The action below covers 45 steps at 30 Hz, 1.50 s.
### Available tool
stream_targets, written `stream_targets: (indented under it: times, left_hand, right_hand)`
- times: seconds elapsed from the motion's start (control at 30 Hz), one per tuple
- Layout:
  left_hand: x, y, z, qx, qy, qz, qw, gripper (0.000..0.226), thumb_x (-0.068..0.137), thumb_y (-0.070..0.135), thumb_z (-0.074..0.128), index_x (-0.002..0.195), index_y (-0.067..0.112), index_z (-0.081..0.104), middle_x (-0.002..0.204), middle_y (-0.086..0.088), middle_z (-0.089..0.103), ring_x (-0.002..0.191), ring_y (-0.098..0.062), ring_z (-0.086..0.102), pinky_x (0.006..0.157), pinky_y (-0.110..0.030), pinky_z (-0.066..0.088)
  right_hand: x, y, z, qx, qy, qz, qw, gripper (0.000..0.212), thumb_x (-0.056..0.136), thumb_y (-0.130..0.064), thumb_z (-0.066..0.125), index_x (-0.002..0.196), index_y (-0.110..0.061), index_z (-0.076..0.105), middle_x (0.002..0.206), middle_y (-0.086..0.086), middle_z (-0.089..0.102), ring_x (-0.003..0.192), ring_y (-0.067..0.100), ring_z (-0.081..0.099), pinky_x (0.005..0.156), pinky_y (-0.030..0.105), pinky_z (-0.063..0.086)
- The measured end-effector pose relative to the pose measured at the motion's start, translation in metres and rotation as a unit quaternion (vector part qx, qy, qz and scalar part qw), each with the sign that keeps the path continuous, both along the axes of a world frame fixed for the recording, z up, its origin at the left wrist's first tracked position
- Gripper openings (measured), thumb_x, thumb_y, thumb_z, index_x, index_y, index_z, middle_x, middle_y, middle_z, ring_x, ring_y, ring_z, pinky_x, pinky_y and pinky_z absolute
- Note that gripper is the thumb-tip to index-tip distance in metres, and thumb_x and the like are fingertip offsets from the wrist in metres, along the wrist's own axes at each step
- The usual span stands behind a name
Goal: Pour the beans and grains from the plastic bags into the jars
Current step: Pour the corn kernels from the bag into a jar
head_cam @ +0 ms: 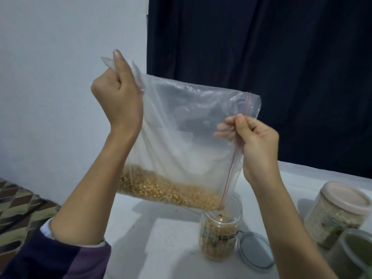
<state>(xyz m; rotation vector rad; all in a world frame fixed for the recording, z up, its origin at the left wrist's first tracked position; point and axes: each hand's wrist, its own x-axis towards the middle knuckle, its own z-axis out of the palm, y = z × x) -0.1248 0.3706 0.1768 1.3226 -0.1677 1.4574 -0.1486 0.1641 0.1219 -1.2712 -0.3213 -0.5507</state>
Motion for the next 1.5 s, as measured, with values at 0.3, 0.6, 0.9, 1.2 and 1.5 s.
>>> stream_targets:
  times: [0.3,0.6,0.9,1.2,1.5]
  left_hand:
    - [-0.001,-0.006,0.003,0.021,-0.029,0.020,0.999,0.061,0.100,0.022,0.039,0.042,0.034,0.024,0.031,0.017,0.030,0.034,-0.002,0.030,0.046,-0.012,0.022]
    - [0.003,-0.003,0.001,0.062,-0.011,0.082,0.995,0.053,0.095,0.038,0.032,0.048,0.017,0.019,0.037,0.011,0.027,0.037,-0.009,0.024,0.045,-0.026,0.018]
    - [0.005,-0.009,0.001,0.081,-0.019,0.086,0.993,0.053,0.099,0.022,0.035,0.050,0.026,0.014,0.034,0.013,0.032,0.033,-0.007,0.027,0.042,-0.016,0.017]
    - [0.005,-0.011,0.002,0.089,-0.018,0.079,0.993,0.054,0.100,0.020,0.034,0.050,0.025,0.014,0.033,0.012,0.030,0.033,-0.007,0.027,0.041,-0.016,0.017]
    - [0.003,-0.012,0.002,0.084,-0.018,0.079,0.993,0.054,0.100,0.021,0.034,0.049,0.025,0.015,0.033,0.014,0.031,0.032,-0.007,0.027,0.041,-0.016,0.017]
  right_hand:
    - [0.001,-0.003,-0.001,0.013,0.000,-0.028,1.000,0.024,0.099,-0.009,0.048,0.083,-0.007,0.067,0.071,0.001,0.072,0.065,0.017,0.071,0.082,0.031,0.055]
    - [0.001,-0.004,-0.001,0.015,-0.001,-0.034,0.999,0.025,0.099,-0.009,0.048,0.082,-0.007,0.066,0.070,0.001,0.072,0.064,0.017,0.071,0.080,0.028,0.055]
    - [0.000,-0.004,-0.004,0.000,0.007,-0.021,1.000,0.025,0.099,-0.009,0.048,0.083,-0.007,0.066,0.071,0.001,0.072,0.063,0.017,0.070,0.077,0.024,0.054]
    - [0.002,-0.005,-0.003,0.008,0.005,-0.020,1.000,0.025,0.099,-0.008,0.048,0.082,-0.005,0.066,0.070,0.002,0.072,0.064,0.016,0.070,0.074,0.022,0.053]
    - [0.004,-0.007,-0.004,0.040,-0.001,-0.043,0.998,0.024,0.099,-0.009,0.049,0.082,-0.007,0.067,0.069,0.001,0.072,0.063,0.015,0.070,0.080,0.028,0.054]
